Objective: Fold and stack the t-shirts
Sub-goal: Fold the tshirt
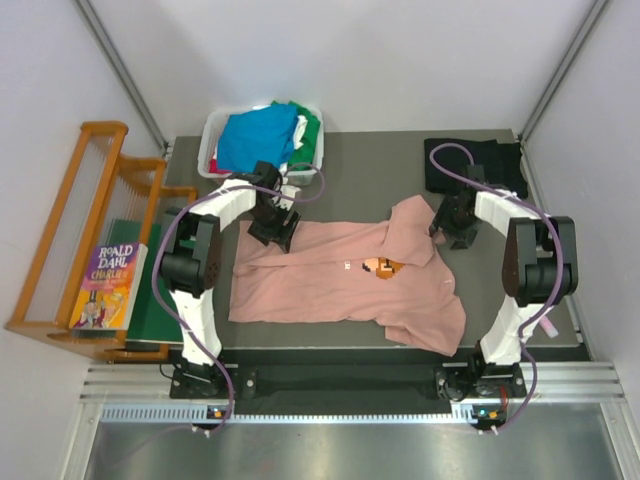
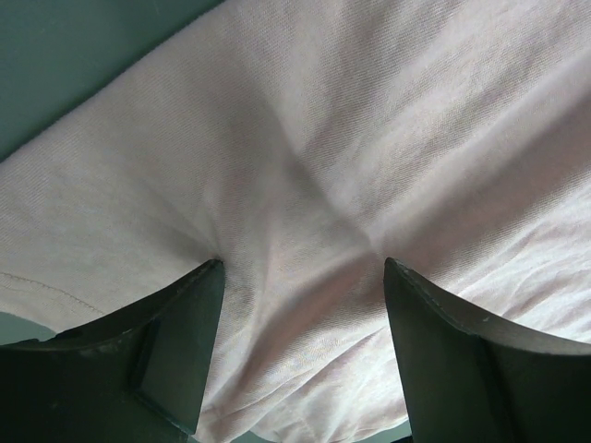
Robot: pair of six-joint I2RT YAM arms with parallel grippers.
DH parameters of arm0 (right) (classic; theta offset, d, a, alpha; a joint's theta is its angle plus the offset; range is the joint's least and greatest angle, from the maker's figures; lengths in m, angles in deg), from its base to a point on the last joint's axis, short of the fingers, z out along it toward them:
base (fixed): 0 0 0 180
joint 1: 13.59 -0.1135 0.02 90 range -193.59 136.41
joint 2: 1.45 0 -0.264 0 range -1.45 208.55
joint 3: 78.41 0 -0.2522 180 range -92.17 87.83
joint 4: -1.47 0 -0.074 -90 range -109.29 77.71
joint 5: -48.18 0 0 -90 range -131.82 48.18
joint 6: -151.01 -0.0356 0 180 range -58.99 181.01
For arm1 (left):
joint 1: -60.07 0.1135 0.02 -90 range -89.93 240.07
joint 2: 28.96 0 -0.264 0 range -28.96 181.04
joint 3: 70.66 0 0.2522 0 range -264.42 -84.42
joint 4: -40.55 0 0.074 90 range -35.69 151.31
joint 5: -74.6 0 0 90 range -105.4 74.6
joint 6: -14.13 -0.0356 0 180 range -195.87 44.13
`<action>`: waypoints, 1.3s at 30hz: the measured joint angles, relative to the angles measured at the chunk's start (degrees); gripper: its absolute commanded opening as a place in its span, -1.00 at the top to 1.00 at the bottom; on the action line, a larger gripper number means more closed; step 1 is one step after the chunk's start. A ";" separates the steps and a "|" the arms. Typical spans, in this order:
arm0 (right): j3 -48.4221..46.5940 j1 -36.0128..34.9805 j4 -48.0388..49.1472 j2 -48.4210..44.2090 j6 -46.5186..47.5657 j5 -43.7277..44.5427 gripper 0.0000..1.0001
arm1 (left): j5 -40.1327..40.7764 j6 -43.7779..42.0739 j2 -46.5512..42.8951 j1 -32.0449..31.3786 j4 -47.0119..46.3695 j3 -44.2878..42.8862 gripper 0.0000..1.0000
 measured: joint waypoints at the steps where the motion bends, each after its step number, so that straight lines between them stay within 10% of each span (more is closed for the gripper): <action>1: 0.13 0.04 0.15 0.02 0.00 -0.31 -0.05 | -0.02 0.04 0.00 0.00 0.00 0.00 -0.49; 7: 1.70 0.35 3.41 0.04 -0.55 -3.56 0.73 | -0.02 0.42 0.00 0.00 -0.02 0.04 -0.49; 14: 2.05 0.37 4.31 0.37 -0.66 -4.98 0.99 | -0.04 0.74 -0.02 0.00 -0.35 0.59 -0.49; 39: 8.61 -1.20 -2.73 -21.18 -1.09 -8.59 0.95 | -0.24 1.27 -0.52 0.00 -1.25 1.36 -0.49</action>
